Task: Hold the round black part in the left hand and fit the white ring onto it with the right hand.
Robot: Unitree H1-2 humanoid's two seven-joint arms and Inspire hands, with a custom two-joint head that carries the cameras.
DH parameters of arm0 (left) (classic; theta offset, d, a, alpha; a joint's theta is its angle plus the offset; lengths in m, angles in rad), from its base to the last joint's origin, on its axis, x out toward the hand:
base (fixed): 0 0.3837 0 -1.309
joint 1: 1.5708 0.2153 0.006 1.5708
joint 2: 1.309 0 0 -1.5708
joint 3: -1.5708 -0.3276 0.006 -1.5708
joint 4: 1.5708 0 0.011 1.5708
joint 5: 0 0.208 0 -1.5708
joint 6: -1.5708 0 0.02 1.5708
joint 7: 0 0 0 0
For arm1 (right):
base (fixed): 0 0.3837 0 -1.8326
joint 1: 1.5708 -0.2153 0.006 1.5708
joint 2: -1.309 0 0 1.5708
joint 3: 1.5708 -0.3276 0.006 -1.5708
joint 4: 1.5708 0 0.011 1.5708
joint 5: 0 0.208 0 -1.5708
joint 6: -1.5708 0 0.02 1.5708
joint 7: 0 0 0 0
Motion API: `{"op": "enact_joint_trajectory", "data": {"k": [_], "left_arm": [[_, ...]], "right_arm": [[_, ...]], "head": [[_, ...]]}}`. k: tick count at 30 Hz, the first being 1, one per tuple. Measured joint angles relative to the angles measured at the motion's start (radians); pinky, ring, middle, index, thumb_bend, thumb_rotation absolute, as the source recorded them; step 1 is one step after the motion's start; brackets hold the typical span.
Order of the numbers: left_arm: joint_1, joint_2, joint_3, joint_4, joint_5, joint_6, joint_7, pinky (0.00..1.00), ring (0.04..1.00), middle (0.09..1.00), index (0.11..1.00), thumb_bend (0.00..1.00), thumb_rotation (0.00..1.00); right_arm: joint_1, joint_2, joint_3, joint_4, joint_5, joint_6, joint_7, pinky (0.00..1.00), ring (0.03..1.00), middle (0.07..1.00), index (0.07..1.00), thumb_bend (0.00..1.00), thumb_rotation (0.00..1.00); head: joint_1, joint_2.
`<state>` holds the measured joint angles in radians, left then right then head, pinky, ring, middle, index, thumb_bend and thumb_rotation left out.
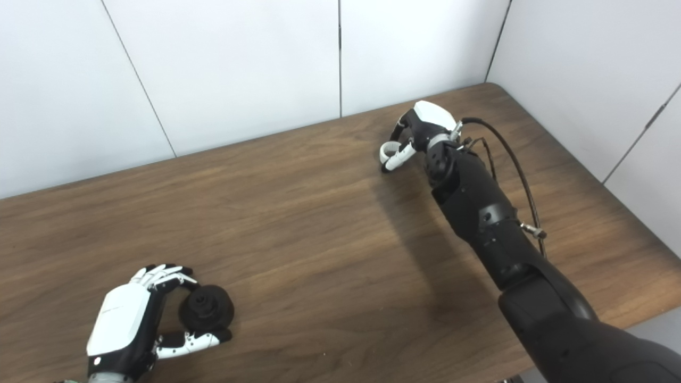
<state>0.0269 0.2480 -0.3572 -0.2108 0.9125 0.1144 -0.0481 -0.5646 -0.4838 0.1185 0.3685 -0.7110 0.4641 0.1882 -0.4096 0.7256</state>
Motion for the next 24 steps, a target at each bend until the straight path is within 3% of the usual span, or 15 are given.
{"op": "enact_joint_trajectory", "data": {"k": [8, 13, 24], "left_arm": [[0.001, -0.004, 0.003, -0.002, 0.002, 0.000, -0.005, 0.93, 0.861, 0.778, 0.483, 0.52, 0.05], [0.003, -0.007, 0.005, -0.003, 0.004, 0.000, -0.005, 0.93, 0.858, 0.772, 0.482, 0.52, 0.05], [0.008, -0.024, -0.007, -0.027, 0.041, 0.044, -0.028, 0.93, 0.855, 0.769, 0.483, 0.52, 0.05]], "right_arm": [[0.002, -0.021, 0.034, -0.017, 0.001, 0.001, 0.010, 0.99, 0.946, 0.845, 0.488, 0.52, 0.13], [0.012, -0.051, 0.084, -0.076, -0.007, 0.001, 0.065, 1.00, 0.938, 0.846, 0.488, 0.52, 0.14], [0.022, -0.063, 0.195, -0.342, -0.016, -0.032, 0.216, 0.99, 0.930, 0.834, 0.487, 0.52, 0.14]], "head": [[0.009, 0.003], [0.023, 0.008], [0.092, 0.021]]}}
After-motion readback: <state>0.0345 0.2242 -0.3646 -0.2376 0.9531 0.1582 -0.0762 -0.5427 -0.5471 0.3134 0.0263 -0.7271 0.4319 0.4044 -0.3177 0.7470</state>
